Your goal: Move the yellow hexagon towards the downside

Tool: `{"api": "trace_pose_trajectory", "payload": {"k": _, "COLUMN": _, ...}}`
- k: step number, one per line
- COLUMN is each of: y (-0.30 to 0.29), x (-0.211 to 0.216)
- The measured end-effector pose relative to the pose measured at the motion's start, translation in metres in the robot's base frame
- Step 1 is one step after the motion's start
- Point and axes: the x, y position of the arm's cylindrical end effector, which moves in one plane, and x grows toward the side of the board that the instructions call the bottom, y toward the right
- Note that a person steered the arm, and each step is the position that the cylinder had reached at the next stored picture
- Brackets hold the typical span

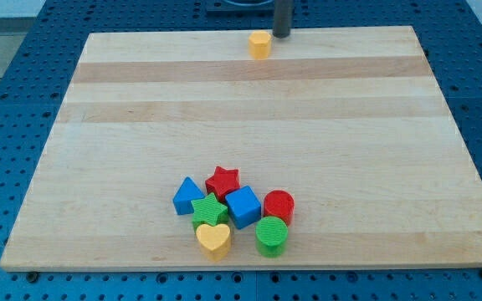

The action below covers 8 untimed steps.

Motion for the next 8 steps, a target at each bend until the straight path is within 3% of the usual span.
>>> {"api": "trace_pose_trajectory", "payload": {"k": 2, "y": -0.027, "x": 0.034}}
{"api": "trace_pose_trajectory", "payload": {"k": 5, "y": -0.028, "x": 0.142}}
{"api": "trace_pose_trajectory", "payload": {"k": 7, "y": -0.028, "x": 0.192}}
{"api": "trace_pose_trajectory", "payload": {"k": 8, "y": -0.028, "x": 0.192}}
